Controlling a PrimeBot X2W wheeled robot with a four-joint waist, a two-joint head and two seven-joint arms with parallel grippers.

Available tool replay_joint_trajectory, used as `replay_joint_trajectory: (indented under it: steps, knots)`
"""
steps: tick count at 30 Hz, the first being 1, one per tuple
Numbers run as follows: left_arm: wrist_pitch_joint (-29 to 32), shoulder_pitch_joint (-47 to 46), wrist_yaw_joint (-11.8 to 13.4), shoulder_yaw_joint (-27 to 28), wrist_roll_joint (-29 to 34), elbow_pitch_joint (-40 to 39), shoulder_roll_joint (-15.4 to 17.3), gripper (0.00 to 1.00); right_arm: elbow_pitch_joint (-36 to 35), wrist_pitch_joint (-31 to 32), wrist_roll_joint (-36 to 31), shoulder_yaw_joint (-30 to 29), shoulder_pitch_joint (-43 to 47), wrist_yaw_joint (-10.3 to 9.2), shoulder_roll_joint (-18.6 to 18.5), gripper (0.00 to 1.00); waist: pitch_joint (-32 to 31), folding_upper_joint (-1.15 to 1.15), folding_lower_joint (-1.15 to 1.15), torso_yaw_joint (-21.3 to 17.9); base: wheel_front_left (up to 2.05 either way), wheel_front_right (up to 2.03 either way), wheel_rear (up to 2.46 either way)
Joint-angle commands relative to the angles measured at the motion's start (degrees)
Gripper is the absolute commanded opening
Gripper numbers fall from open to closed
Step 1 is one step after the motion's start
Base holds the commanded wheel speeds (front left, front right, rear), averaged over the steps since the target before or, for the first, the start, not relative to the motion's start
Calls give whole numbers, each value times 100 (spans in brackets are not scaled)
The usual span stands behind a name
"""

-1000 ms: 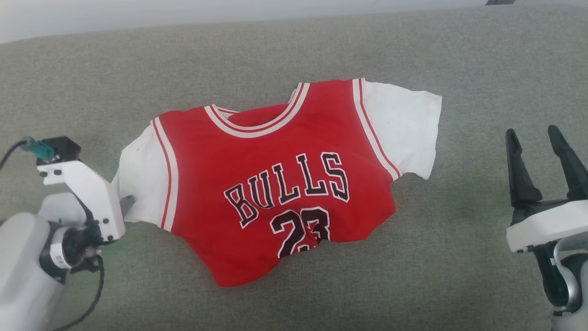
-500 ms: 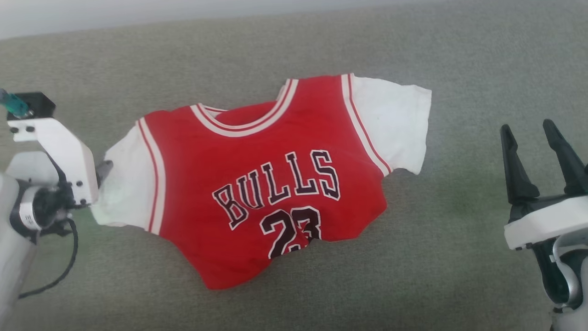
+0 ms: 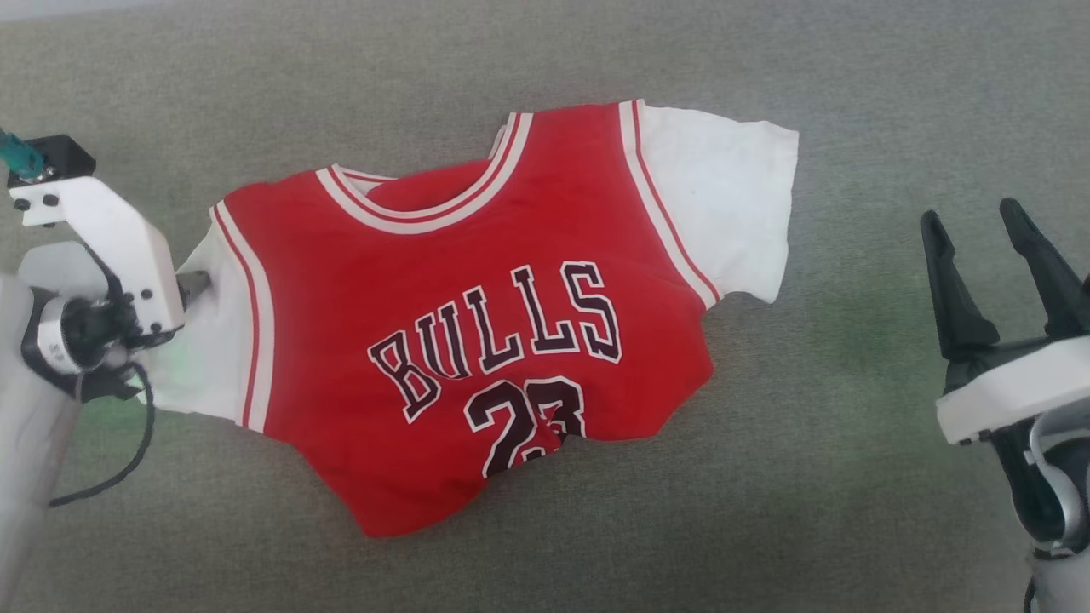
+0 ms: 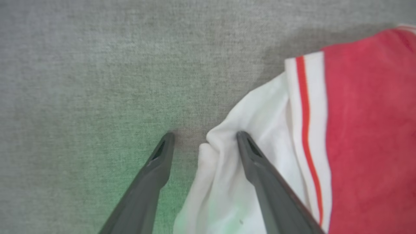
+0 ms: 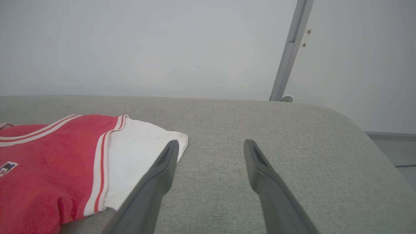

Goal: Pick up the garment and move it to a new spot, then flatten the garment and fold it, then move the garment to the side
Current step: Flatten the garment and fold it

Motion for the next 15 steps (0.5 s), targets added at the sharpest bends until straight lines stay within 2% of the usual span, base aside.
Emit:
replay_joint_trajectory:
  steps: [1, 2, 8, 13, 15]
  knots:
    - [98, 185, -2, -130, -140, 176, -273, 0, -32, 41, 42, 37, -109, -4, -28, 100, 33, 0, 0, 28, 0, 0, 0]
    - [232, 154, 18, -186, -137, 269, -374, 0, -5, 148, 119, 86, -143, -4, -79, 100, 61, 0, 0, 71, 0, 0, 0]
    - [298, -96, 0, -258, -92, 316, -491, 0, 247, 658, 399, 287, -570, -4, -357, 100, 143, 0, 0, 264, 0, 0, 0]
    - [169, -323, -35, -346, 2, 285, -681, 0, 686, 1149, 544, 468, -1189, -4, -713, 100, 224, 0, 0, 528, 0, 0, 0]
    - [93, -431, -122, -396, 25, 273, -784, 0, 901, 1327, 626, 564, -1461, -4, -825, 100, 264, 0, 0, 651, 0, 0, 0]
